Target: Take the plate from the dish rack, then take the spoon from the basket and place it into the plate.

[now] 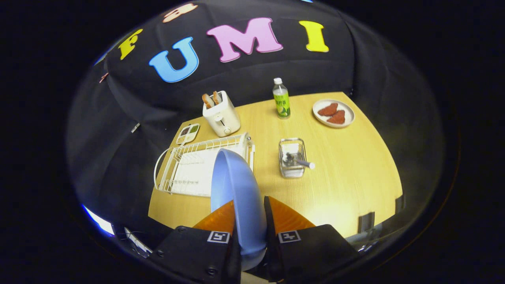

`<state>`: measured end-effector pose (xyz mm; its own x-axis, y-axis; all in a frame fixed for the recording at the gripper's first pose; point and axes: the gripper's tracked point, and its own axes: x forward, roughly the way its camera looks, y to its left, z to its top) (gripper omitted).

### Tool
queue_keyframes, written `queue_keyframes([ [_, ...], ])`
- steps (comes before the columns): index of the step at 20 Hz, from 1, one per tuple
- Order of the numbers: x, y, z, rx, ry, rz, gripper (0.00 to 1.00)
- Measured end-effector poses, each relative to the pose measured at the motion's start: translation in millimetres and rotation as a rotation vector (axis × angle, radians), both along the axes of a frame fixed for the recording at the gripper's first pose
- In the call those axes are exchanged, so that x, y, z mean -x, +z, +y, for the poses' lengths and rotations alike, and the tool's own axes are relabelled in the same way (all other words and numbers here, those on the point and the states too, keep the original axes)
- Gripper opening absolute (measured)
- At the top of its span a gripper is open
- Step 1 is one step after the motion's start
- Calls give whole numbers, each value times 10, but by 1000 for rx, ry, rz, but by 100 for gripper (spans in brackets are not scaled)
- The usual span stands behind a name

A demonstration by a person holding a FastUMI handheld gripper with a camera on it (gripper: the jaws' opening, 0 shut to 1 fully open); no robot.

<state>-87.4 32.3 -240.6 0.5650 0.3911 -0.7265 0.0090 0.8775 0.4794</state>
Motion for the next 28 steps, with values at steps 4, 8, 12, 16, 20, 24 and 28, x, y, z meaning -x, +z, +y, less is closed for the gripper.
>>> queue_keyframes([
  [4, 356, -514, 18, -167, -60, 71, 30],
  [8, 508, -1099, 42, -214, -85, 121, 30],
  [12, 527, -1444, 165, -280, -80, 151, 30],
  [16, 469, -1701, 285, -298, -43, 164, 29],
  [20, 355, -1811, 278, -310, -42, 158, 29],
  [24, 248, -1968, 188, -328, -115, 200, 32],
  [28, 295, -2163, 95, -265, -146, 250, 46],
])
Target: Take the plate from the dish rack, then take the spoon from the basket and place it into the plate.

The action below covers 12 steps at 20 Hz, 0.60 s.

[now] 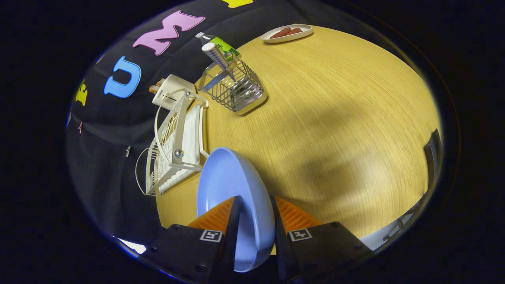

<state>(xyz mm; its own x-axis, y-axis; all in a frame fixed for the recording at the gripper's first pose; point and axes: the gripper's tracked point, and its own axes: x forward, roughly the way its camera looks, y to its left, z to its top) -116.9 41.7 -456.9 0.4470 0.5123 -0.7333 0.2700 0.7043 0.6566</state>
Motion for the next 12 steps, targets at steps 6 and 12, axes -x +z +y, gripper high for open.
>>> queue_keyframes([
  [6, -81, -19, -175, 130, 9, -15, 58],
  [12, -292, 375, -442, 219, 6, -129, 67],
])
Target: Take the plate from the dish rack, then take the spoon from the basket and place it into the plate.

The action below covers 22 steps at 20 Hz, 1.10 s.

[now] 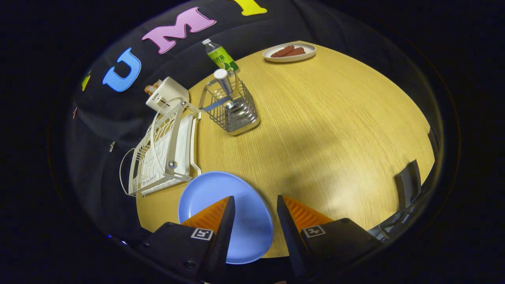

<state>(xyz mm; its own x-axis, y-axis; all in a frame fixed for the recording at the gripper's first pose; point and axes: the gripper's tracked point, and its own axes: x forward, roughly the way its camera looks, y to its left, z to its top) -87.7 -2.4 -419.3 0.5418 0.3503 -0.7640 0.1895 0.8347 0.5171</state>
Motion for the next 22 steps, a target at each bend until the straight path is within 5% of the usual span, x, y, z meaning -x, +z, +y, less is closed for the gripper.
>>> queue_keyframes([
  [7, -838, 829, -530, 309, 90, -288, 70],
  [12, -1180, 689, -424, 308, 207, -267, 67],
  [22, -1412, 418, -237, 280, 317, -220, 21],
])
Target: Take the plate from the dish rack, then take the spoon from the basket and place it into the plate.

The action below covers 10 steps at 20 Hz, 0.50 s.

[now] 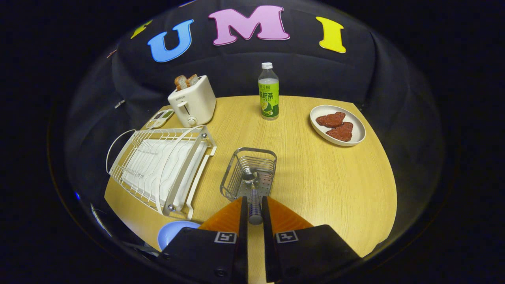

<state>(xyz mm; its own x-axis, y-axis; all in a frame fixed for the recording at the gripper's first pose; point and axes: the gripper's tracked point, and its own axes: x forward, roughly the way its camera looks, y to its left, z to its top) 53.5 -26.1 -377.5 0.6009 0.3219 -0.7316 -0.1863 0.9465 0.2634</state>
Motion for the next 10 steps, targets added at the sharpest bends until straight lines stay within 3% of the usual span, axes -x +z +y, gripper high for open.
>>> queue_keyframes([
  [5, -3, 39, -13, 15, 7, -34, 11],
  [10, 42, 303, -49, 5, 2, -71, 11],
])
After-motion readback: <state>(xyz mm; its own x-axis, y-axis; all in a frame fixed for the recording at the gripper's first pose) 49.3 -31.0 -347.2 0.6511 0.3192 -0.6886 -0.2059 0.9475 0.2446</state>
